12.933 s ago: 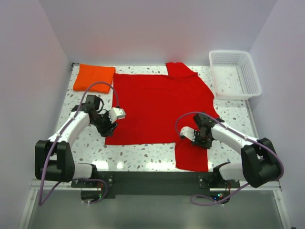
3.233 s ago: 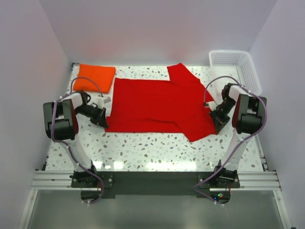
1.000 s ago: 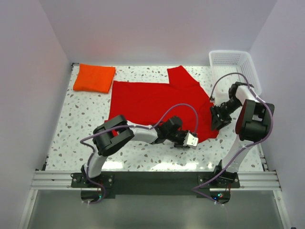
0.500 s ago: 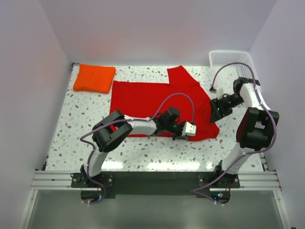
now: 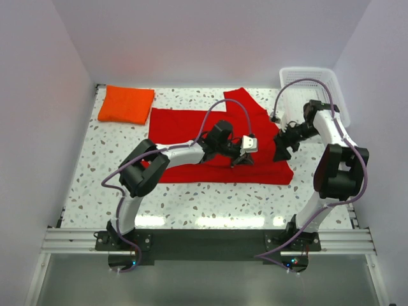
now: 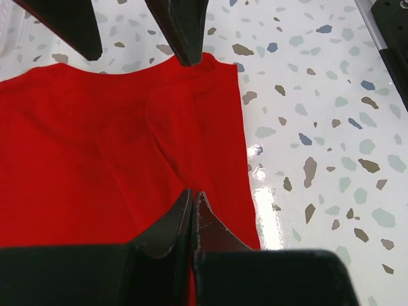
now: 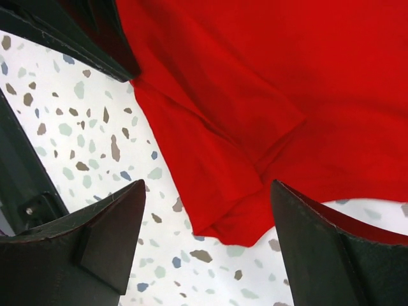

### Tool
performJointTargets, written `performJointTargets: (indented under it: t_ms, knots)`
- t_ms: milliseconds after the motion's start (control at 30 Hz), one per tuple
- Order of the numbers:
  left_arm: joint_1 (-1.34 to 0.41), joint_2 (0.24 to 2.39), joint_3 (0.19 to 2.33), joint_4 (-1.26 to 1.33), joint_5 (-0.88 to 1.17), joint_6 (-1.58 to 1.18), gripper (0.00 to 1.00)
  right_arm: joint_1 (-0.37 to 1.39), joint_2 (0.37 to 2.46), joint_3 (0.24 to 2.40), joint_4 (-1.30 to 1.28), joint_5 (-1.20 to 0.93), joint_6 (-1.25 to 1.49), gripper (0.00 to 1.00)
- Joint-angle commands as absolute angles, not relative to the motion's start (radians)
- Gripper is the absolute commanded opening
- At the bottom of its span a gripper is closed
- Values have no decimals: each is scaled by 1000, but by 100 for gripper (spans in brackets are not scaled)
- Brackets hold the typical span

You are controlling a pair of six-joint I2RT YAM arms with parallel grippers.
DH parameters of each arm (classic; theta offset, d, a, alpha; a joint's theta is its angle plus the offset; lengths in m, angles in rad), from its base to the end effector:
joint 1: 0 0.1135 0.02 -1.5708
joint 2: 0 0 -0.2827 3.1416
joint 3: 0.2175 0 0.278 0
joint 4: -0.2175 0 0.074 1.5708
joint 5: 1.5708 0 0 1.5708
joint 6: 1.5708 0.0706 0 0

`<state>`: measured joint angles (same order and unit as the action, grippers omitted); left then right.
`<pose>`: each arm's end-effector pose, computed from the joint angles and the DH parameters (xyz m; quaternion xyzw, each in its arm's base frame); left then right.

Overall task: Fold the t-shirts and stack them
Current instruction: Fold the tshirt

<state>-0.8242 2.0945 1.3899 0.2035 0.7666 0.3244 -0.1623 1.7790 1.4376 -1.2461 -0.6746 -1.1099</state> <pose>0.3149 -0.4124 0.1682 0.5935 0.5663 -0.4287 0.3785 0.3546 -0.0134 0.2266 -0.4281 0.8409 0.2709 0.1903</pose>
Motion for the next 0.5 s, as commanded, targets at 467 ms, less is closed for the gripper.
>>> performJointTargets:
  t_ms: [467]
  knots:
    - [-827,2071,1397,158,830,468,0,-66,1898,1465,-1299,-724,-1426,82]
